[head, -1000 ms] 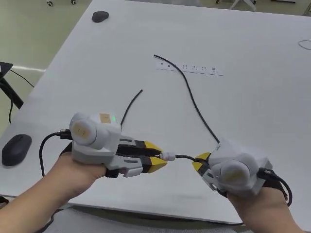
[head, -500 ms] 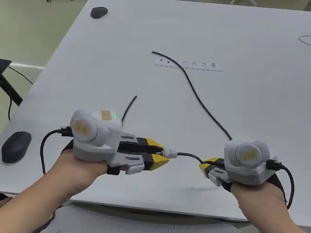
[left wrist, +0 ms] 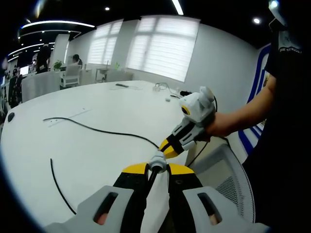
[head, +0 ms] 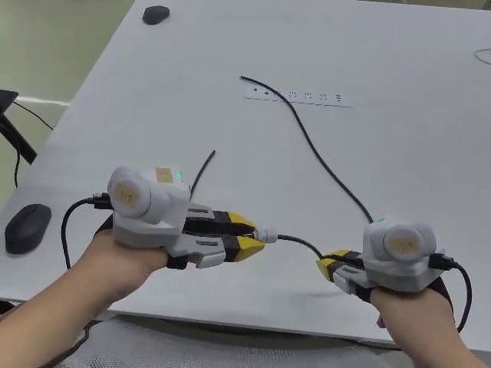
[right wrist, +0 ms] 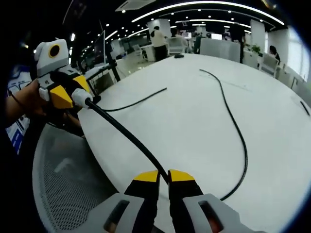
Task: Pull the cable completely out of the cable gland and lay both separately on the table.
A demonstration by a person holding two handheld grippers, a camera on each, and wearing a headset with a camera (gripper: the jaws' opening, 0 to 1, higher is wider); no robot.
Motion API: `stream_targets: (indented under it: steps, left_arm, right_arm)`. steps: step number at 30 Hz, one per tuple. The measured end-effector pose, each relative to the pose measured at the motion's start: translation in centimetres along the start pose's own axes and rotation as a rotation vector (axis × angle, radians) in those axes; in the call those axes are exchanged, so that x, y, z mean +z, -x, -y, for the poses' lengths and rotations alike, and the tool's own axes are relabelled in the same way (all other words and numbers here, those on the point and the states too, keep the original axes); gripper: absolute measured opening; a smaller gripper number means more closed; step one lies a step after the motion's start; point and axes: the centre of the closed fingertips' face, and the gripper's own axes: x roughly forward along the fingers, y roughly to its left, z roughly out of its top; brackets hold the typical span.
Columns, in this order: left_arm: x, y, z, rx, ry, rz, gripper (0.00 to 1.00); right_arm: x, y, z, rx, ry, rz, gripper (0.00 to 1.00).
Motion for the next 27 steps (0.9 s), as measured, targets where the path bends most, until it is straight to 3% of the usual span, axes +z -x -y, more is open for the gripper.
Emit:
stream_targets:
  steps: [3, 5, 9, 14, 18, 21, 27]
  left_arm:
    - [0.1, 0.2, 0.0, 0.000, 0.002, 0.004, 0.15]
    - [0.1, 0.3, -0.1, 0.004, 0.004, 0.007, 0.15]
    - [0.0, 0.5, -0.2, 0.007, 0.009, 0.005, 0.15]
    - [-0.1, 0.4, 0.0, 0.004, 0.010, 0.005, 0.15]
    - [-0.1, 0.2, 0.0, 0.000, 0.010, 0.004, 0.15]
    - [-0.2, 0.1, 0.1, -0.004, 0.017, 0.000, 0.15]
    - [-0.2, 0.0, 0.2, -0.008, 0.010, -0.003, 0.15]
  right_arm:
    - [0.2, 0.4, -0.2, -0.001, 0.061, 0.011, 0.02]
    - [0.8, 0.7, -0.5, 0.019, 0.055, 0.042, 0.03]
    - [1.0, 1.1, -0.5, 0.012, 0.064, 0.043, 0.05]
    - [1.9, 1.5, -0.8, 0.001, 0.134, 0.062, 0.15]
    - [2.8, 1.7, -1.7, 0.009, 0.238, 0.069, 0.23]
    - [3.7, 2.1, -2.7, -0.005, 0.373, 0.064, 0.23]
    - [5.6, 2.4, -4.9, 0.010, 0.483, 0.077, 0.22]
